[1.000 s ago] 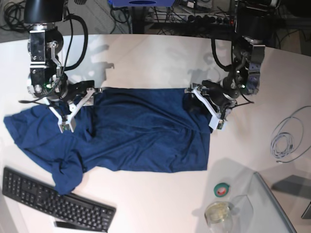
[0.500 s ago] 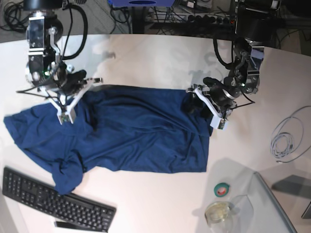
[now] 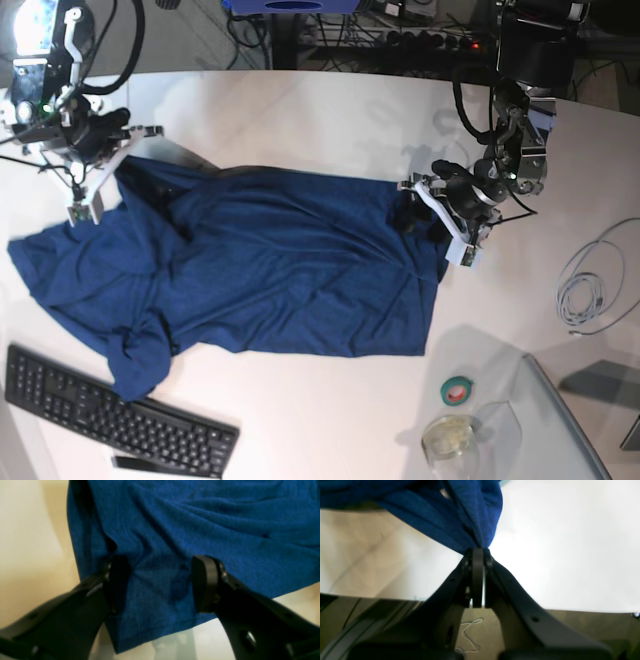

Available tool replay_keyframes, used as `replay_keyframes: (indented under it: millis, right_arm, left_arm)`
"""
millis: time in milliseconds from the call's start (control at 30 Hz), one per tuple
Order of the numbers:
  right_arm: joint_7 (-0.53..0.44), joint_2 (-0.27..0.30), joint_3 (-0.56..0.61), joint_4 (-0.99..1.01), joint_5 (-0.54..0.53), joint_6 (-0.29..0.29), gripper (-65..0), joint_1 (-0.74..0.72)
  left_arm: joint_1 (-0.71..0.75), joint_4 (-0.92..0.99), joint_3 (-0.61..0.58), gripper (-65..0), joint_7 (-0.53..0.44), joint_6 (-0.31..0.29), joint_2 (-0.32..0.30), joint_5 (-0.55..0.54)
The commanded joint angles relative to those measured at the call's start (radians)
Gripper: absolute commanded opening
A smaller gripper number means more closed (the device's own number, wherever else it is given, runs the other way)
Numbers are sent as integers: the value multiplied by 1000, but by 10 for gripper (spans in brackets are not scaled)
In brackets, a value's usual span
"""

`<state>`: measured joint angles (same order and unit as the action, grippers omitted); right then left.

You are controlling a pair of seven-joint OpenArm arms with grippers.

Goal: Layout the t-shirt on the table in an organized manner, then fold the t-shirt properly
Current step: 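Grasp the shirt edges with both grippers and pull them apart, then regrasp the shirt edge with the right gripper and drag it outward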

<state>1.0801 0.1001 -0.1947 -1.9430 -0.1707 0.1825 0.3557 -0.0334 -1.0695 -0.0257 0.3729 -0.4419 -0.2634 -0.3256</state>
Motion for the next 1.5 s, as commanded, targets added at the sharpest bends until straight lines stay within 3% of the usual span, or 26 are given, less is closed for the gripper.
replay_keyframes:
  millis: [0,133,700,967,1100,1233,1367,1467]
  right_arm:
    - [4,22,-2,-29,-3,1,-648,9]
    - [19,60,-47,-31,-3,1,-648,41]
    - [33,57,-394,-31,-7,1,-648,127]
    - [8,25,-274,-6,-8,2,-644,105]
    - [-116,28,-246,123,-3,2,-642,6]
    - [-122,33,-240,228,-3,2,-641,-120]
    - [-120,60,-157,274,-2,94,-648,-243]
    - [-87,68,-75,273,-2,96,-650,-324]
  left_arm:
    - [-1,-4,2,-268,45,21,-10,21]
    - [5,-54,2,-268,48,21,-10,21]
    - [8,-76,2,-268,50,21,-21,21]
    - [37,-196,56,-268,108,21,-17,19]
    - [54,-260,146,-268,157,21,6,19]
    - [56,-274,197,-268,170,19,5,19]
    - [63,-269,223,-268,170,19,5,21]
    - [69,-271,223,-268,170,19,5,23]
